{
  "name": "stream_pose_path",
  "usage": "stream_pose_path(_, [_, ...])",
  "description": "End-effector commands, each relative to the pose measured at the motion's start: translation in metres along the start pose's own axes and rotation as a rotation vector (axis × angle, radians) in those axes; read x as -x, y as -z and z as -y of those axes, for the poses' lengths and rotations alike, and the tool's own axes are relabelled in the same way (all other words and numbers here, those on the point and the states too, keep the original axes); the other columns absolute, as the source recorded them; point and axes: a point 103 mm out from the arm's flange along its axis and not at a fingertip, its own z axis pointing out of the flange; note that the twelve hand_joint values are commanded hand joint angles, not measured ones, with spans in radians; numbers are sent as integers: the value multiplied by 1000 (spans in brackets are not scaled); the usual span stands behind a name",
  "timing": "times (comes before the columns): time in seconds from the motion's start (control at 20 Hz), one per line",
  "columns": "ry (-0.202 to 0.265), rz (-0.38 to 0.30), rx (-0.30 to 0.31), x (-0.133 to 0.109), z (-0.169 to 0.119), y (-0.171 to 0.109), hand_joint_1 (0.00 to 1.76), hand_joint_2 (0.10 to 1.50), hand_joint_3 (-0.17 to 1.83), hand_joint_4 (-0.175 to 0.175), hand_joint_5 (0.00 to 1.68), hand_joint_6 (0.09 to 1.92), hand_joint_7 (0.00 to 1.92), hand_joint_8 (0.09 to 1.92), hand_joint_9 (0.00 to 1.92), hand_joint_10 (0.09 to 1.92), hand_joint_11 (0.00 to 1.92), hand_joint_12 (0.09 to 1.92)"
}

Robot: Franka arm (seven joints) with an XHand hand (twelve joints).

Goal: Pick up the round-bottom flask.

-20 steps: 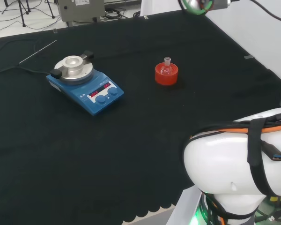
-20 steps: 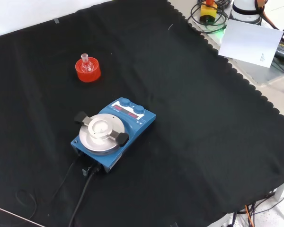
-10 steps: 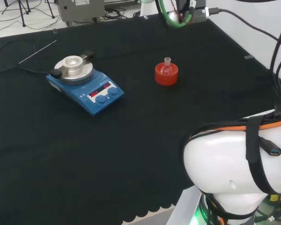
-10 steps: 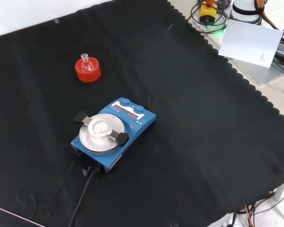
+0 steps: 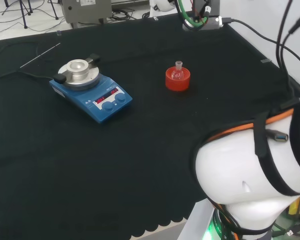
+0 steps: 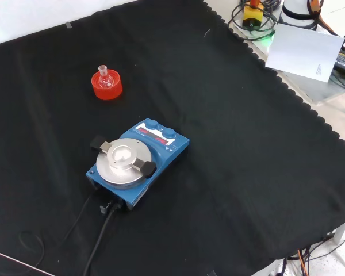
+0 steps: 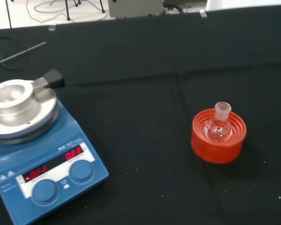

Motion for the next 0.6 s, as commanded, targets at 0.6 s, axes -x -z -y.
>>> stream_pose_path(0.6, [-33,-50,-96,75,-126,-96,449,1112,295,-8,282,87,133,550,261,655,0,1245])
